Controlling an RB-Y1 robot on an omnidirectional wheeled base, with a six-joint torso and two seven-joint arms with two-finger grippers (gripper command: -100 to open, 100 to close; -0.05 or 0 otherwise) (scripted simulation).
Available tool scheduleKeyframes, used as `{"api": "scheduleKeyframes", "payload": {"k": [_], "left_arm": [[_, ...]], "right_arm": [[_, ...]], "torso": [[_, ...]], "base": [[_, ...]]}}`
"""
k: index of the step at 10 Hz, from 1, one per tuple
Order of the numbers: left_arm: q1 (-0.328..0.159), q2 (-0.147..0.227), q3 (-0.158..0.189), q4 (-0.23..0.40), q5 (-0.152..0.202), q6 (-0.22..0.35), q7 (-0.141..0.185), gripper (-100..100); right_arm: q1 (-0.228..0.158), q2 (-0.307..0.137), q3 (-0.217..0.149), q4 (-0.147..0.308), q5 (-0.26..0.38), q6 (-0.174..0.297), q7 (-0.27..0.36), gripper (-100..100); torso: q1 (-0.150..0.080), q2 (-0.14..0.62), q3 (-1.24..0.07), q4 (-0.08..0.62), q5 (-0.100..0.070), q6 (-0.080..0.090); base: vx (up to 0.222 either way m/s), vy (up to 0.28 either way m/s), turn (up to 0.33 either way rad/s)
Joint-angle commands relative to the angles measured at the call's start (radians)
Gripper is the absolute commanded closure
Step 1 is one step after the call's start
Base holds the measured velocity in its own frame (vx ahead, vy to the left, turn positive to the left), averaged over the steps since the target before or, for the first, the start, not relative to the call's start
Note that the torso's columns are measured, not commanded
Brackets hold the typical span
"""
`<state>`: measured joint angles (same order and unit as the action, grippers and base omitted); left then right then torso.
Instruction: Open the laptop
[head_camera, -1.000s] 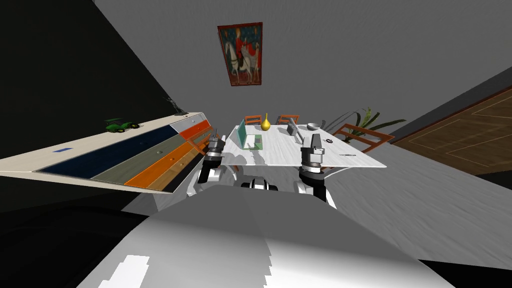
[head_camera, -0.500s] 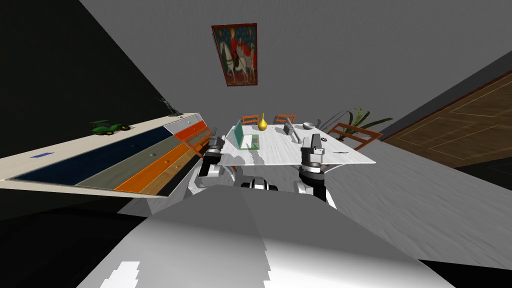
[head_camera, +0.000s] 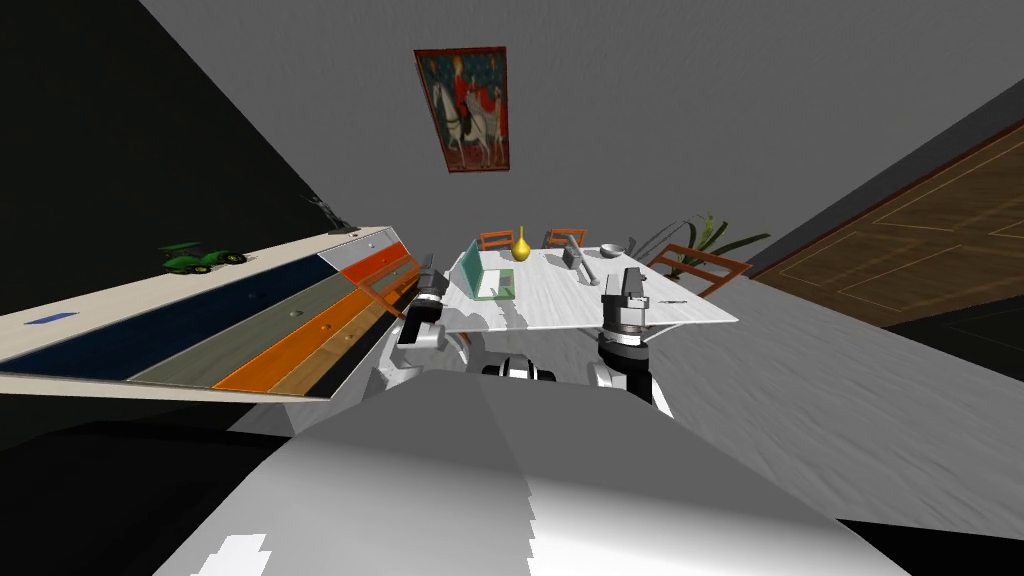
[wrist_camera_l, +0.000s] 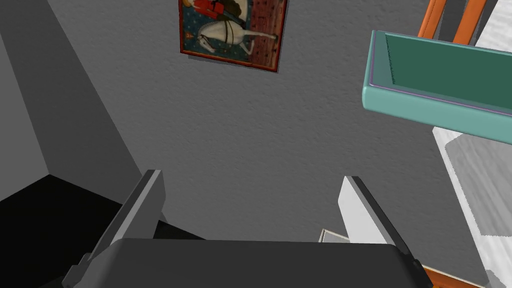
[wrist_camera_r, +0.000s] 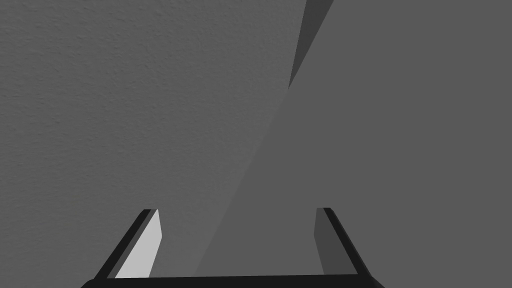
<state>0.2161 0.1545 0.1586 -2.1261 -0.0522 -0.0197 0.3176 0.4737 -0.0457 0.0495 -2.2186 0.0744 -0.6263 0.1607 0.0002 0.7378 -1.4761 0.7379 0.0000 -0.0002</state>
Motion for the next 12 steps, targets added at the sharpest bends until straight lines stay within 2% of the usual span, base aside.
{"api": "scheduleKeyframes", "payload": {"k": [1, 4, 5, 7, 8, 12], "left_arm": [[-0.041, 0.003, 0.024, 0.025, 0.012, 0.071, 0.024, -100], [-0.095, 0.015, 0.056, 0.061, 0.028, 0.164, 0.056, -100], [-0.095, 0.015, 0.056, 0.061, 0.028, 0.167, 0.056, -100], [-0.132, 0.025, 0.077, 0.088, 0.038, 0.229, 0.077, -100], [-0.132, 0.025, 0.077, 0.088, 0.038, 0.232, 0.077, -100], [-0.206, 0.039, 0.119, 0.141, 0.060, 0.359, 0.119, -100]], "right_arm": [[0.000, 0.000, 0.000, 0.000, 0.000, 0.000, 0.000, 0], [0.000, 0.000, 0.000, 0.000, 0.000, 0.000, 0.000, 0], [0.000, 0.000, 0.000, 0.000, 0.000, 0.000, 0.000, 0], [0.000, 0.000, 0.000, 0.000, 0.000, 0.000, 0.000, 0], [0.000, 0.000, 0.000, 0.000, 0.000, 0.000, 0.000, 0], [0.000, 0.000, 0.000, 0.000, 0.000, 0.000, 0.000, 0]], "torso": [[0.000, 0.000, 0.000, 0.000, 0.000, 0.000], [-0.001, 0.000, 0.000, 0.000, 0.000, 0.000], [-0.001, 0.000, 0.000, 0.000, 0.000, 0.000], [0.001, 0.000, 0.000, 0.000, 0.000, 0.000], [0.000, 0.000, 0.000, 0.000, 0.000, 0.000], [-0.001, -0.001, 0.000, -0.001, 0.000, 0.001]], "base": [[0.003, -0.033, -0.087], [0.000, -0.042, -0.072], [-0.002, -0.031, -0.021], [-0.002, -0.029, -0.062], [-0.003, -0.024, -0.027], [0.001, -0.038, -0.061]]}}
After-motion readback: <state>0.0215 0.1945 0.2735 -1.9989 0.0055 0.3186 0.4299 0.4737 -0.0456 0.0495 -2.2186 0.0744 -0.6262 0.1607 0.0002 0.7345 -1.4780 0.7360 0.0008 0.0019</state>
